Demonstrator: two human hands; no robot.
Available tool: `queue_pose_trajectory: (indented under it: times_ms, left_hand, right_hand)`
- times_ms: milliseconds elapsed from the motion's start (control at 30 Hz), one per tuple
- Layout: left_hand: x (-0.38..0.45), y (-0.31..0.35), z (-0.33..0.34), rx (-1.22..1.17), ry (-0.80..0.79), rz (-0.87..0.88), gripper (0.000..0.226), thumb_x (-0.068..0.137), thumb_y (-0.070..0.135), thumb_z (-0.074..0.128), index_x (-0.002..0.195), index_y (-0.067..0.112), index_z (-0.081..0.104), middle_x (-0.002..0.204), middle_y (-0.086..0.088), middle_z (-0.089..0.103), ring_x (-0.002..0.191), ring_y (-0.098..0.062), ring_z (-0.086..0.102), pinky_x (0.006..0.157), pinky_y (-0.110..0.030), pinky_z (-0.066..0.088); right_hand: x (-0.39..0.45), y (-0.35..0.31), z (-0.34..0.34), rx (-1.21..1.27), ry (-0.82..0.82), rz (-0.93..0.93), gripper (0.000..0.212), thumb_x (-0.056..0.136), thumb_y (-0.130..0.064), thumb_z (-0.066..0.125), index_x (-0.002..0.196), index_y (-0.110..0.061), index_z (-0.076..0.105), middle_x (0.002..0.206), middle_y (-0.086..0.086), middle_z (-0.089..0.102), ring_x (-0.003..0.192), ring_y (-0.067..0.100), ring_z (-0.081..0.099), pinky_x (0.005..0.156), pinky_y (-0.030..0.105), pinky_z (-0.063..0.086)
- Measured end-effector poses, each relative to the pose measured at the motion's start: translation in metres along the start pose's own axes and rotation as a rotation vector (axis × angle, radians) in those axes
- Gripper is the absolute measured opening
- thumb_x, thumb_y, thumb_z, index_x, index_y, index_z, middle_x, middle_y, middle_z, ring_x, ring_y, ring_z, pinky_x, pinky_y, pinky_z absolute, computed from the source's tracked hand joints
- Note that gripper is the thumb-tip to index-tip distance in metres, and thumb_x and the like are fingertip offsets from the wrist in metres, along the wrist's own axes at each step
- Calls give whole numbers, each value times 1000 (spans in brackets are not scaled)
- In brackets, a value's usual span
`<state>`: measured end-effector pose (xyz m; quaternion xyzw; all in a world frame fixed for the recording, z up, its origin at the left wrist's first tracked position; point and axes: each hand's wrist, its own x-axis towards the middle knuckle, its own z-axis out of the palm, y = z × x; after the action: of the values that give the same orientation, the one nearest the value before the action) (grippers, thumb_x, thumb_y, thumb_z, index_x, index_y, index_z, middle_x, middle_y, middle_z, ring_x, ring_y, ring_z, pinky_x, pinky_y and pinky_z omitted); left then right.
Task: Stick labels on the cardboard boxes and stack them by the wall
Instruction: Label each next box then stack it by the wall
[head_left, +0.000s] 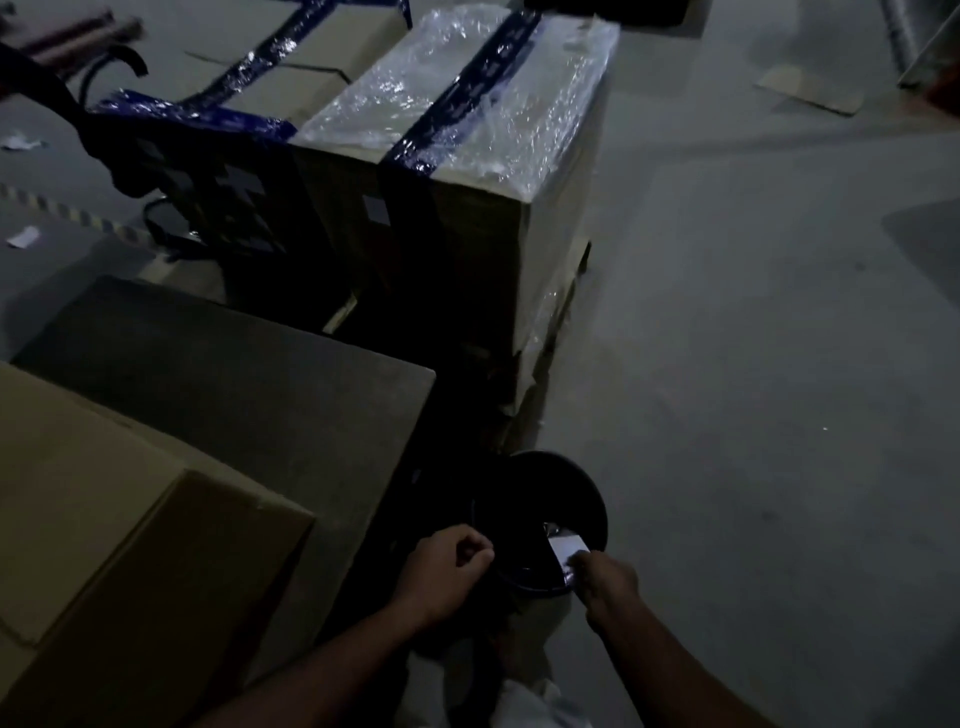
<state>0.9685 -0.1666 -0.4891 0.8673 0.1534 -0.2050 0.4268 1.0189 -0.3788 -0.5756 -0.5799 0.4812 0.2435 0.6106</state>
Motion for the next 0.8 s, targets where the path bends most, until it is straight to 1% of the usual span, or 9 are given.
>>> queue_pose_trajectory:
  times_ms: [100,233,267,333,433,467,600,733,800]
  left_hand:
    - [13,7,7,-21,34,1,4,89,27,70,93,27,72,83,16,71,78,5,65,72,-13,49]
    - [13,4,9,-33,60,-25,3,89,27,70,90,29,71,81,16,71,76,5,64,71,-15,50]
    - [11,3,7,-41,66,-35,3,89,27,70,90,28,72,80,15,71,75,4,65,72,-18,52]
    - [7,4,2,-56,85,-48,4,89,27,70,92,26,73,81,13,72,75,2,66,75,-24,55]
    - [-2,10,-12,-105,135,-38,5,89,26,70,93,26,73,82,12,73,78,-1,67,78,-29,56]
    - [-5,13,-18,-133,165,-26,4,89,27,70,92,28,72,82,12,72,78,-1,67,78,-30,56]
    - [-26,32,-53,-276,344,71,7,90,29,68,97,30,70,91,16,72,88,2,67,82,-31,55]
    - [-57,56,-104,-362,536,164,18,92,30,66,110,27,67,99,14,73,93,1,68,81,-26,56]
    - [-74,62,-128,-414,658,200,19,93,28,67,112,27,66,101,14,72,92,1,68,77,-20,55]
  right_hand:
    - [14,-5,6,37,-51,43,6,77,5,69,80,3,64,66,16,63,54,23,58,51,29,48]
    - [22,16,-2,5,-46,158,26,80,5,69,67,-7,50,48,5,47,30,12,45,33,19,37]
    - [19,19,-3,-13,-37,169,24,80,7,67,69,-6,50,54,9,50,32,14,48,33,19,38]
    - [7,18,0,-69,-59,150,13,80,6,66,81,-2,57,71,17,59,50,23,58,41,24,46]
    - [-14,5,22,-210,-137,-11,6,82,1,68,84,4,63,78,20,66,72,31,62,65,38,53]
    - [-26,-2,30,-239,-160,-73,10,82,-2,69,88,4,64,83,23,68,74,32,64,67,39,55]
    - [-92,-40,71,-282,-370,-352,10,88,-2,64,97,-3,62,76,13,66,65,21,62,52,24,51]
    - [-163,-75,118,-328,-653,-596,8,86,-6,67,93,-9,65,84,9,70,74,18,67,64,27,54]
    - [-194,-85,141,-350,-758,-679,7,86,-7,68,92,-10,65,84,7,70,74,15,67,61,23,53]
